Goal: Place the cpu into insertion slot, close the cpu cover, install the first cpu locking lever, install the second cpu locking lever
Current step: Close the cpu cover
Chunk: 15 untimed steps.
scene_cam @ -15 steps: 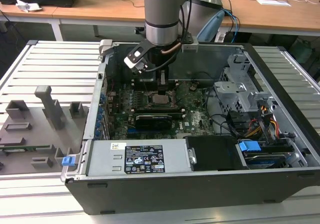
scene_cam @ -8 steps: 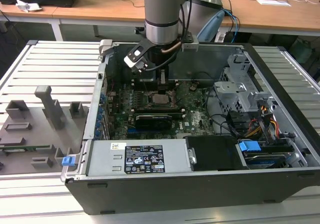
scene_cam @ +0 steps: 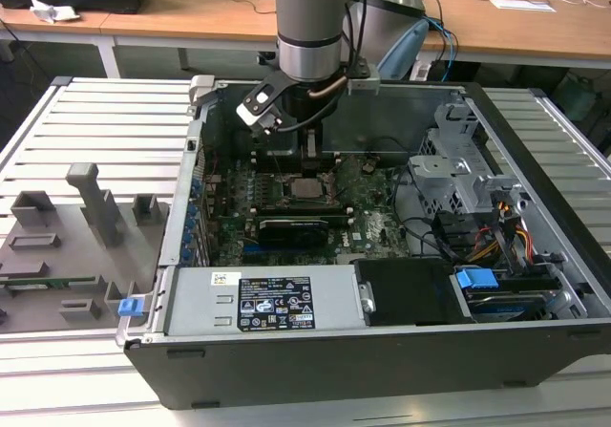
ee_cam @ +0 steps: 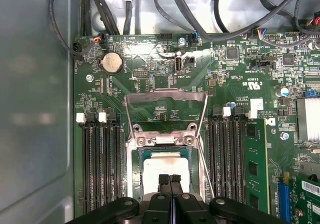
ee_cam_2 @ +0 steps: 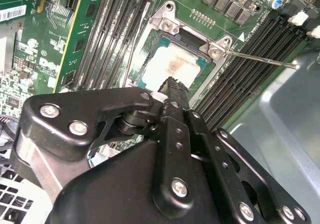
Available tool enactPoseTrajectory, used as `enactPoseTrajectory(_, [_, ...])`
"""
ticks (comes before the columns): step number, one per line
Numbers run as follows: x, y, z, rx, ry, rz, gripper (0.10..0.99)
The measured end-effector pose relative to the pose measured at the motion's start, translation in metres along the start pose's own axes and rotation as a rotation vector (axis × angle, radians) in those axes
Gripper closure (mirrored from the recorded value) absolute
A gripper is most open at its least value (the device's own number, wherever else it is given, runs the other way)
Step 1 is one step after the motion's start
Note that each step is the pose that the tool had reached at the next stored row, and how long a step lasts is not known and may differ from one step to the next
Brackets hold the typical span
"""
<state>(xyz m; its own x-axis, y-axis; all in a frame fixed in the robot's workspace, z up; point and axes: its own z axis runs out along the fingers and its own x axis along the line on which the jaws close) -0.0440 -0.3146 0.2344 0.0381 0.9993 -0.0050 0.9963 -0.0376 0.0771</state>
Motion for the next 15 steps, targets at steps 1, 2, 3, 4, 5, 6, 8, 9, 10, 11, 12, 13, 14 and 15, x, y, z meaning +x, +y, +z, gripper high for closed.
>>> enactPoseTrajectory(1, [0.0,0.0001,-0.0006,0.0,0.0,0.0,0.98])
enactPoseTrajectory(2, [0.0,0.0001,-0.0011,0.0,0.0,0.0,0.98])
enactPoseTrajectory(3, [0.0,0.0001,-0.0016,0.0,0.0,0.0,0.98])
enactPoseTrajectory(4, [0.0,0.0002,-0.0021,0.0,-0.0001,0.0,0.98])
enactPoseTrajectory(5, [0.0,0.0002,-0.0026,0.0,-0.0001,0.0,0.98])
enactPoseTrajectory(6, [0.0,0.0003,-0.0032,0.0,0.0,0.0,0.98])
enactPoseTrajectory(8, [0.0,0.0003,-0.0042,0.0,0.0,0.0,0.98])
enactPoseTrajectory(9, [0.0,0.0004,-0.0046,0.0,0.0,0.0,0.98])
enactPoseTrajectory(10, [0.0,0.0004,-0.0051,0.0,0.0,0.0,0.98])
enactPoseTrajectory(11, [0.0,0.0004,-0.0055,0.0,0.0,0.0,0.98])
enactPoseTrajectory(12, [0.0,0.0005,-0.0058,0.0,0.0001,0.0,0.98])
enactPoseTrajectory(13, [0.0,0.0005,-0.0062,0.0,0.0001,0.0,0.98])
enactPoseTrajectory(14, [0.0,0.0005,-0.0064,0.0,0.0002,0.0,0.98])
enactPoseTrajectory(15, [0.0,0.0005,-0.0066,0.0,0.0001,0.0,0.98])
